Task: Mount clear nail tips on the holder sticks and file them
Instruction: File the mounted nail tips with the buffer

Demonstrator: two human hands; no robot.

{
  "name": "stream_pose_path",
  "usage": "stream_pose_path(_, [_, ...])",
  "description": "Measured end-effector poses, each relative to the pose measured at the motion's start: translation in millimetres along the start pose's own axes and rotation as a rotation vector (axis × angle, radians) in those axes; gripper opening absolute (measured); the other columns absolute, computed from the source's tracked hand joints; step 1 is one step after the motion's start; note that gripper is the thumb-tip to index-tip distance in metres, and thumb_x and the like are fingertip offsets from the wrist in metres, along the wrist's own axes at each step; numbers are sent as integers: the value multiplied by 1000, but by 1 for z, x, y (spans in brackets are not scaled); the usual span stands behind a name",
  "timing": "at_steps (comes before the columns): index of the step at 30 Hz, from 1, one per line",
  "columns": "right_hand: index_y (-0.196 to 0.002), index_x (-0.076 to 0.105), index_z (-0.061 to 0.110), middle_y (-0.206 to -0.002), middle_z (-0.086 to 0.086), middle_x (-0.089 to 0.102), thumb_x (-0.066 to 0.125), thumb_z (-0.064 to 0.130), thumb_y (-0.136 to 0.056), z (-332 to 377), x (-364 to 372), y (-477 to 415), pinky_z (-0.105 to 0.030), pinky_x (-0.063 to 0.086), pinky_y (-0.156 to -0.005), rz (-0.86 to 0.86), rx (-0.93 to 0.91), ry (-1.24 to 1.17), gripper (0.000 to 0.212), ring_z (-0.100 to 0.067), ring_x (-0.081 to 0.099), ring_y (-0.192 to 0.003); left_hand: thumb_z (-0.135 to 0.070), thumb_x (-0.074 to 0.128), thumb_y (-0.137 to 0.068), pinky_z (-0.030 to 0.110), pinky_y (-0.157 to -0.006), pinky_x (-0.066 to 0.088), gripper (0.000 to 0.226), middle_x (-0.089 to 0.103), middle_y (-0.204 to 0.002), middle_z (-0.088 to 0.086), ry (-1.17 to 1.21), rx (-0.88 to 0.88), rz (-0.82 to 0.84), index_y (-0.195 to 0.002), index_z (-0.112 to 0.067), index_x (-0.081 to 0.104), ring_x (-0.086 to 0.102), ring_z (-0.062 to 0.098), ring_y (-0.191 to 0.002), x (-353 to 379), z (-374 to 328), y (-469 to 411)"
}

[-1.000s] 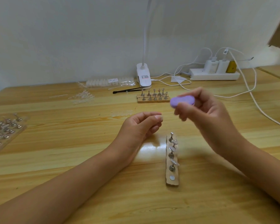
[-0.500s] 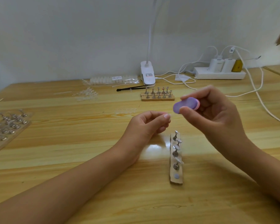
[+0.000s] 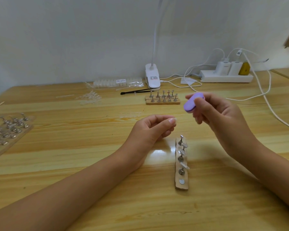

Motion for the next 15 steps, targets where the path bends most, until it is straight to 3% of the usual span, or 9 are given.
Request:
stream_pose_path(5, [-111,71,21,-90,1,70,60,32,-87,-13,6,0,-19,53,-68,80,145,-20,28,-5,60,-78,-34,77,-66,16,-77,53,35,74,-87,-2,24,-11,8,-95,-14,75,68,6,-84,0,0,1])
stream_pose_path(8, [-120,63,20,-82,1,69,66,26,-81,-13,4,-2,-19,53,-67,69,150,-70,39,-7,63,-71,-32,76,-68,16,-77,53,34,73,-86,-2,31,-12,14,-96,-13,75,67,6,-83,0,-1,1])
stream_pose_path(12, [-107,63,18,-82,-2,73,70,27,-77,-14,4,-1,-20,54,-65,61,151,-62,32,-11,67,-73,-30,83,-74,20,-83,54,30,73,-92,-1,-5,-13,21,-99,-15,75,65,8,-88,0,0,0])
stream_pose_path(15, [-104,65,15,-86,-6,75,71,27,-78,-15,4,-1,-20,55,-65,84,161,-30,29,-14,68,-74,-30,77,-75,25,-89,53,25,73,-94,0,-48,-8,13,-97,-19,76,63,11,-90,-1,1,0])
Point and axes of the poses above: each hand's wrist, its own y-axis away from the middle knuckle, its own x-axis out of the palm, z = x × y, the point moved 4 cm from there along -y, towards the middle knuckle
